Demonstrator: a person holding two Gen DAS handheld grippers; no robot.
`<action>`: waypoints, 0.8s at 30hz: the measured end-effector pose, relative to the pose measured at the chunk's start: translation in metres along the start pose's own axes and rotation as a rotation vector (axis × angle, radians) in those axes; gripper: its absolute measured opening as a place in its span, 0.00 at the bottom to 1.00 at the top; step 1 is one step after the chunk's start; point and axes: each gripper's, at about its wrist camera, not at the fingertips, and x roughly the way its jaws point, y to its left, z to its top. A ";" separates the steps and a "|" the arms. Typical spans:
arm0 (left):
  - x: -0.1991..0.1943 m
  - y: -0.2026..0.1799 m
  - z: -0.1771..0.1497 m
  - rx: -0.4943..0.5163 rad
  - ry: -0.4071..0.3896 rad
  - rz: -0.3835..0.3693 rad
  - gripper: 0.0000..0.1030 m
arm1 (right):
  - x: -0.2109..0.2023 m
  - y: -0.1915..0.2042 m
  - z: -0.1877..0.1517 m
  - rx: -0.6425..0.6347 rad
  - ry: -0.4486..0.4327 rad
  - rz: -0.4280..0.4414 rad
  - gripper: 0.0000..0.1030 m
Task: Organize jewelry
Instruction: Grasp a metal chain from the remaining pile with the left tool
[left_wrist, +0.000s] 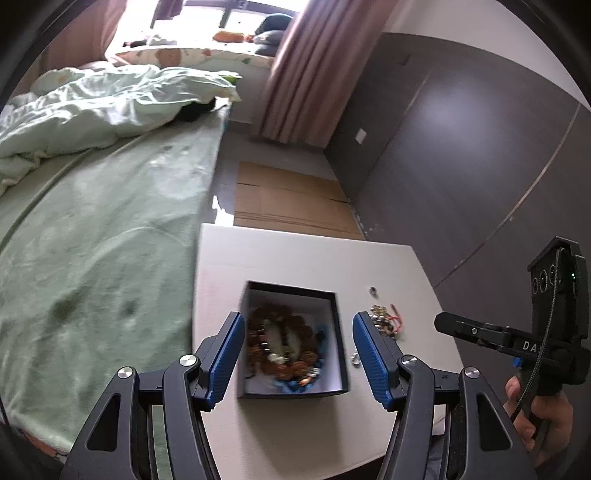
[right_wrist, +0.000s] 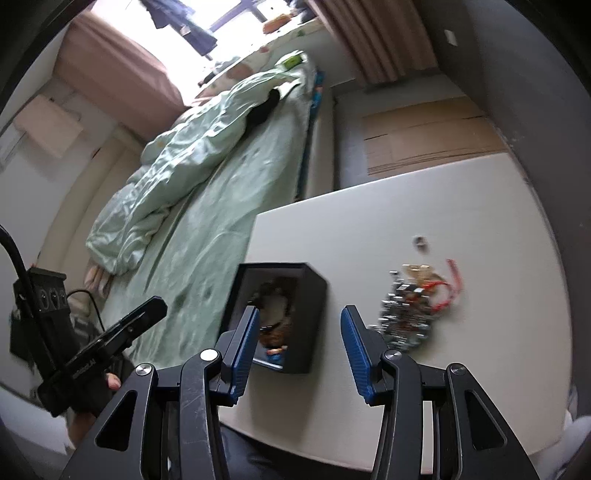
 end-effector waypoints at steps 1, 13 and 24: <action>0.003 -0.006 0.000 0.010 0.004 -0.007 0.60 | -0.004 -0.006 0.000 0.009 -0.006 -0.007 0.45; 0.038 -0.060 -0.006 0.104 0.068 -0.067 0.60 | -0.030 -0.061 -0.011 0.107 -0.041 -0.059 0.70; 0.077 -0.097 -0.003 0.162 0.155 -0.101 0.55 | -0.029 -0.107 -0.026 0.222 -0.056 -0.044 0.82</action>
